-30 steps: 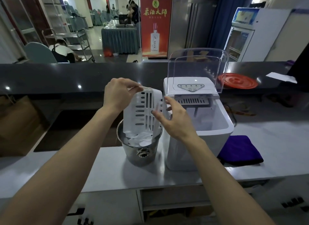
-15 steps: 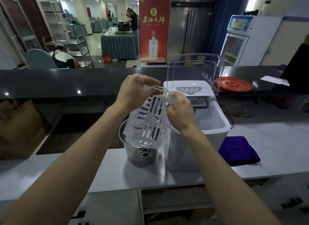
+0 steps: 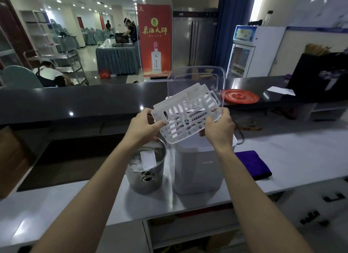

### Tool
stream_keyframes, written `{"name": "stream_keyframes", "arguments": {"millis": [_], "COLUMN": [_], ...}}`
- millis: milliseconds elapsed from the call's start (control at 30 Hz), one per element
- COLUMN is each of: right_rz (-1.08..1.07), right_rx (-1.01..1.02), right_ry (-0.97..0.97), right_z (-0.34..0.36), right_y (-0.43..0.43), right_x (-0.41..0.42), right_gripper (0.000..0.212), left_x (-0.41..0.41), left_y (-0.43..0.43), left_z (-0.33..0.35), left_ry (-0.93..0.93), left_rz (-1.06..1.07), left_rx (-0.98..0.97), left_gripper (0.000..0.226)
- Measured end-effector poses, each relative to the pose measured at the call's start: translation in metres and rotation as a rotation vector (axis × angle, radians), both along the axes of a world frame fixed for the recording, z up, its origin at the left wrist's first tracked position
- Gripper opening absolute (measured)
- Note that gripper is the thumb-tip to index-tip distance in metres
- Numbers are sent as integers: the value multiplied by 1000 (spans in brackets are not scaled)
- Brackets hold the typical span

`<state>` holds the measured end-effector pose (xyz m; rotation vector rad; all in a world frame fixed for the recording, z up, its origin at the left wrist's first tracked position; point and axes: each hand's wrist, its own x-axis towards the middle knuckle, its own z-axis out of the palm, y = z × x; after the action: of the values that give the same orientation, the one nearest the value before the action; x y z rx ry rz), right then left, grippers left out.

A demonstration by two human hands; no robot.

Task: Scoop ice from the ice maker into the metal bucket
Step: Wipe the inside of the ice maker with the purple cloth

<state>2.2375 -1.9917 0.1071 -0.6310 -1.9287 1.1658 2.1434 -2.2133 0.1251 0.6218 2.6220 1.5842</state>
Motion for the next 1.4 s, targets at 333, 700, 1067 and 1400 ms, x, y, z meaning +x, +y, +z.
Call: {"name": "stream_keyframes", "arguments": {"millis": [333, 700, 1067, 1400], "right_rz": [14, 261, 240, 258], "right_rx": [285, 424, 460, 281], "right_ry": [-138, -403, -444, -358], "right_z": [9, 0, -27, -68], "right_y": [67, 111, 137, 136], "right_x": [35, 25, -2, -4], "right_gripper": [58, 43, 23, 33], "left_x": [3, 6, 12, 9], "left_y": [60, 105, 109, 106], "left_z": [0, -23, -56, -97], "left_ry": [205, 170, 234, 117], "left_rz": [187, 325, 469, 403], "left_rx": [5, -194, -300, -123], "left_gripper": [21, 23, 16, 42]}}
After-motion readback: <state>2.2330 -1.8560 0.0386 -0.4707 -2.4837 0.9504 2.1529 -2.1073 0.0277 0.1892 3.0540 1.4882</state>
